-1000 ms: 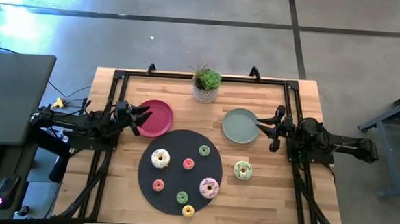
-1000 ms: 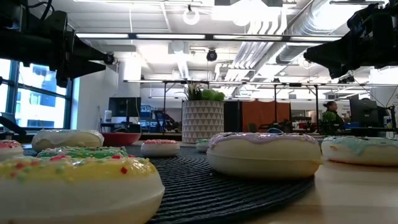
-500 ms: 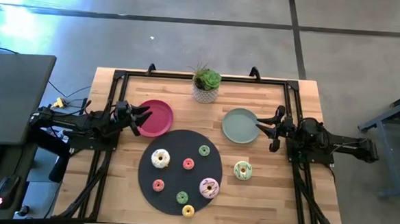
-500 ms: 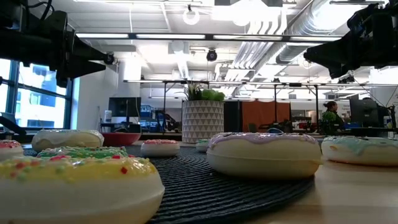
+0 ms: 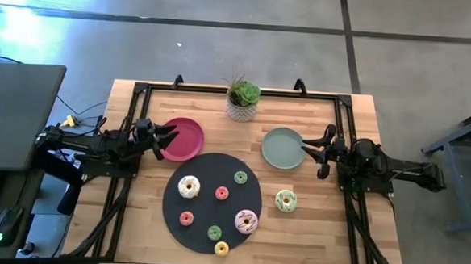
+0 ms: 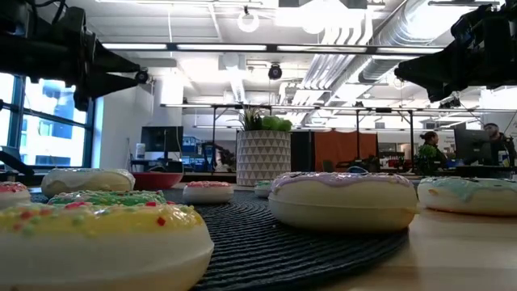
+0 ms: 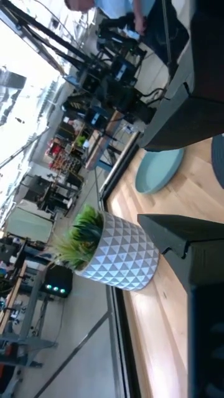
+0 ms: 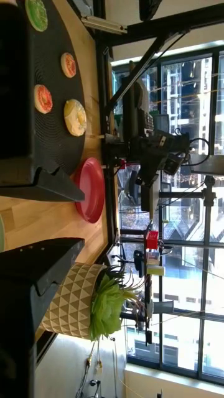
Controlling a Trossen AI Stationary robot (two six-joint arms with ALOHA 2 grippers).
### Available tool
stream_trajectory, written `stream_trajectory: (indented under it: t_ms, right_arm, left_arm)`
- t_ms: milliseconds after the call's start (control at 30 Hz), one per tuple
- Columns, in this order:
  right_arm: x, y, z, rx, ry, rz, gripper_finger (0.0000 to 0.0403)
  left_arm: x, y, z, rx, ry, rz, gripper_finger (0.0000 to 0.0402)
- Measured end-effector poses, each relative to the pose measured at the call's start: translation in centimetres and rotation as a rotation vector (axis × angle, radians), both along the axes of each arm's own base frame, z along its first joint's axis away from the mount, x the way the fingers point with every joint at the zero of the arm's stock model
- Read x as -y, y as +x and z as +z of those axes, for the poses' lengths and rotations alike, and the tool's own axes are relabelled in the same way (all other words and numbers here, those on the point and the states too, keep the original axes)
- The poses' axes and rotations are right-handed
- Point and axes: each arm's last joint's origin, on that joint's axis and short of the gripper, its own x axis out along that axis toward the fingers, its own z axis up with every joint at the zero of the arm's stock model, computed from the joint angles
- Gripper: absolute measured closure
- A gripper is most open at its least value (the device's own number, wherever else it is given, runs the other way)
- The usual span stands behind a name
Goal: Pick & Place donuts
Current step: Put the big white donut on the red plate
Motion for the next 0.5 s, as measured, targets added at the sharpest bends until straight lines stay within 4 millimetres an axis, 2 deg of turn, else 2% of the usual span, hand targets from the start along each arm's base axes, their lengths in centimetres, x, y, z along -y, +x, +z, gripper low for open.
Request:
stream_trajectory:
  t_ms: [400,500]
  right_arm:
    - [0.00,0.00,0.01,0.001,0.000,0.000,0.0309]
    - [0.00,0.00,0.00,0.000,0.000,0.000,0.0309]
  left_arm:
    - [0.07,0.01,-0.57,-0.083,0.015,-0.027,0.0234]
    - [0.22,0.11,-0.53,-0.073,-0.003,-0.083,0.0234]
